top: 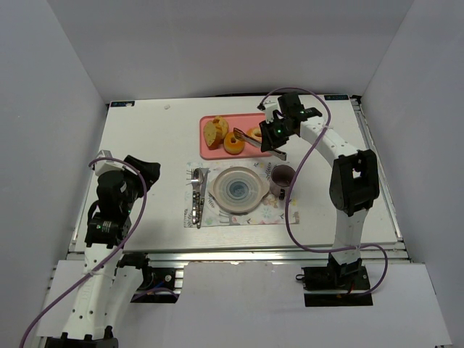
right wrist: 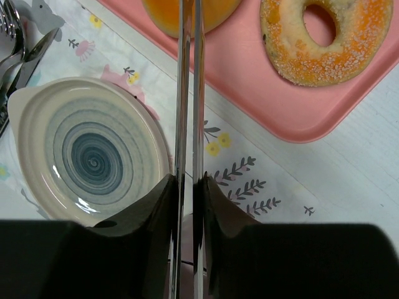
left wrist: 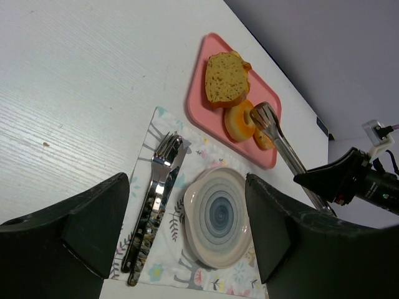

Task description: Place the bread

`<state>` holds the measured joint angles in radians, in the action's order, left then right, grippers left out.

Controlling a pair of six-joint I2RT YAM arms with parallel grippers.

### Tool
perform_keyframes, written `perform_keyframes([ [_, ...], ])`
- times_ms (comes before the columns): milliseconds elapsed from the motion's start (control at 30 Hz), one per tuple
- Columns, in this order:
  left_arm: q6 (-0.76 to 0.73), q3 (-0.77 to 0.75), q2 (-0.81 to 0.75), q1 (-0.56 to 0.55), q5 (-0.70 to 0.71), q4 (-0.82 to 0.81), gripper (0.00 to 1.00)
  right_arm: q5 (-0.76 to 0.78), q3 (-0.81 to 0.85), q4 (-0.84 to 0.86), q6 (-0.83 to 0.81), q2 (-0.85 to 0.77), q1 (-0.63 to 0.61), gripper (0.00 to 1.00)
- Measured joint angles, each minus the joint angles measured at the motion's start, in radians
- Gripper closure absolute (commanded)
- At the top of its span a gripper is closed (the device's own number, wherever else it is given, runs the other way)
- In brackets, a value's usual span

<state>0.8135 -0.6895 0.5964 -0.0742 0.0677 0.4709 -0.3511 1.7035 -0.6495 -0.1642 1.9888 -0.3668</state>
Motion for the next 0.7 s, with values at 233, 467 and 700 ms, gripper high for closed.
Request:
perform_keyframes([
  [233,0.000,0.000,-0.005,0.000,0.000,0.000,0.16,0.001,0.000,0.000,0.000,0.000,0.000,0.57],
  [467,0.005,0.000,-0.010,0.000,0.000,0.000,0.16,0.011,0.000,0.000,0.002,0.000,0.000,0.53],
  [700,0.008,0.000,-0.013,0.000,0.001,0.000,0.16,0.020,-0.018,-0.002,0.004,-0.013,0.000,0.54],
])
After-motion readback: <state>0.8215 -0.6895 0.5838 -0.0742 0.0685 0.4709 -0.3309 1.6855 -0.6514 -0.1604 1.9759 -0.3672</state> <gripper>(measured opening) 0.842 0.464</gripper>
